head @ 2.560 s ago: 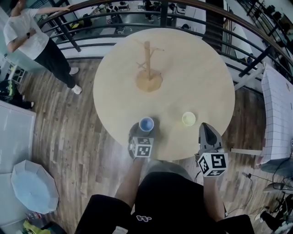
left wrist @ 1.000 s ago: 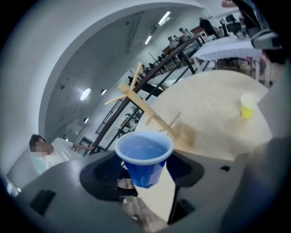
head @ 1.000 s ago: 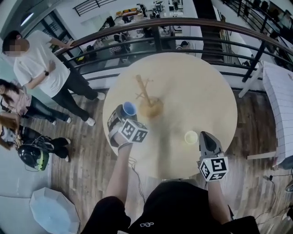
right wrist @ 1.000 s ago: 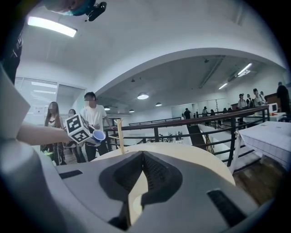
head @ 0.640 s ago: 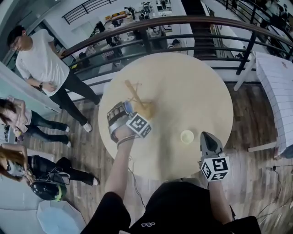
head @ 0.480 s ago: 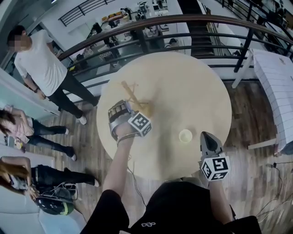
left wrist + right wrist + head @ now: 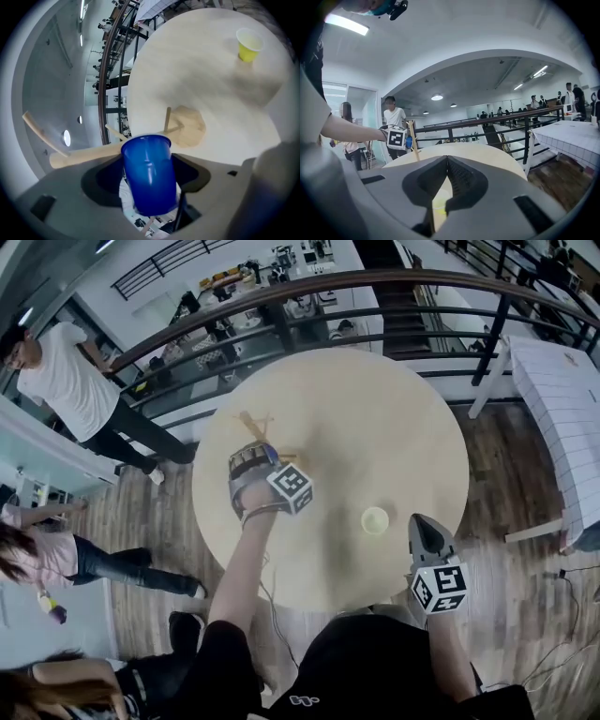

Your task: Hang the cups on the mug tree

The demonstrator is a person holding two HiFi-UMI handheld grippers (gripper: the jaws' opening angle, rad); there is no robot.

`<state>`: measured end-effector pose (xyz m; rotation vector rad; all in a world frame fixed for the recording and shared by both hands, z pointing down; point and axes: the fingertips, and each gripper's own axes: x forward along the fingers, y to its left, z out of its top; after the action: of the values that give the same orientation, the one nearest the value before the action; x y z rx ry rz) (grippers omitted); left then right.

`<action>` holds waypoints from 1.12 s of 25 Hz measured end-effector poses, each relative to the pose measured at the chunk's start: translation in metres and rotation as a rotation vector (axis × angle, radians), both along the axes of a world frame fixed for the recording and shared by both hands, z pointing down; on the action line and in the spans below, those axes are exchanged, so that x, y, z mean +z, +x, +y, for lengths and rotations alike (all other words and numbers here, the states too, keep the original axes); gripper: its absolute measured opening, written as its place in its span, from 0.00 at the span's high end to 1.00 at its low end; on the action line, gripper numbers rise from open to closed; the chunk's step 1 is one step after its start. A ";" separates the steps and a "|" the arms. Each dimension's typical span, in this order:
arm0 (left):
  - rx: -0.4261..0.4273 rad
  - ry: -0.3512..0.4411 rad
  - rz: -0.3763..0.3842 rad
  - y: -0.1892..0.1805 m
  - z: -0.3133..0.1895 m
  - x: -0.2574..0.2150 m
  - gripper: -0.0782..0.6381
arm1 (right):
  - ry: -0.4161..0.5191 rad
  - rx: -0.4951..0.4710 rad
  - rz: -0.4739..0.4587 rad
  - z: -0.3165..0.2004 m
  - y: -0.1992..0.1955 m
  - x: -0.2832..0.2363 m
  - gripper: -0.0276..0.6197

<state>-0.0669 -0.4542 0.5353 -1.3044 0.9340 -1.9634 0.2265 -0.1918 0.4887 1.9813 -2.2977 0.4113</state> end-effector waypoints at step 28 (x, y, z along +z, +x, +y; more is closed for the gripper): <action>-0.190 0.271 1.496 0.004 0.157 -0.080 0.75 | 0.031 -0.204 -0.004 -0.032 -0.056 -0.005 0.94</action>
<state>-0.0631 -0.2969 0.4558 -2.5155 1.8792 -0.5839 0.1703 -0.2233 0.4836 1.7366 -2.4909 0.3644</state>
